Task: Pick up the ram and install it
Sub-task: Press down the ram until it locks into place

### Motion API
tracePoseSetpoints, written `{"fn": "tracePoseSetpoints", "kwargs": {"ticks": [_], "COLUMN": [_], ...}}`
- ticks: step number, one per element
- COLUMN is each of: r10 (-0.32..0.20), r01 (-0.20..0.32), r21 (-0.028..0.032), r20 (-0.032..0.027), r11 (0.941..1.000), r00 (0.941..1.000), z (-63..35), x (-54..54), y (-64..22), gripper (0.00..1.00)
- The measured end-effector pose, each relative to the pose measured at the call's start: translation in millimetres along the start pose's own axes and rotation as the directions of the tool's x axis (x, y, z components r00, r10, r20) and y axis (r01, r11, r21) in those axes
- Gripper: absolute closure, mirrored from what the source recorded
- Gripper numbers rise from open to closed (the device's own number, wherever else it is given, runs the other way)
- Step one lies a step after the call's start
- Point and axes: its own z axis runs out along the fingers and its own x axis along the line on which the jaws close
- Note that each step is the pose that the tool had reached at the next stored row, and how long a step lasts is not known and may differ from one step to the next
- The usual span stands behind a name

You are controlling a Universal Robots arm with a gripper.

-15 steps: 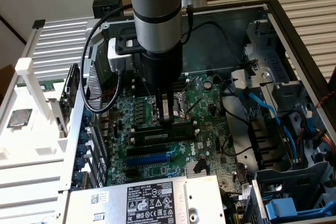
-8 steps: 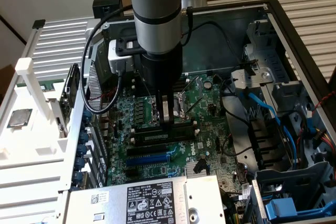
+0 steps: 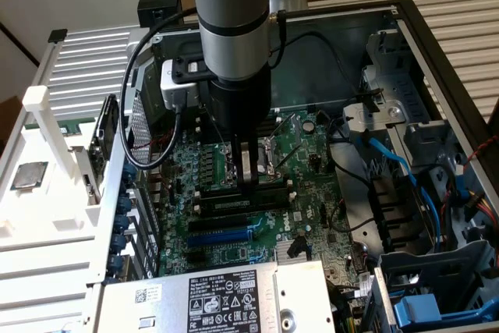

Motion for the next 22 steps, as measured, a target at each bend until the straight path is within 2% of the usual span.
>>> {"fn": "tracePoseSetpoints", "kwargs": {"ticks": [22], "r10": [0.0], "r01": [0.0], "r21": [0.0001], "r20": [-0.0002], "r11": [1.0], "r00": [1.0], "z": [4.1], "x": [0.0], "y": [0.1], "gripper": [0.9]}}
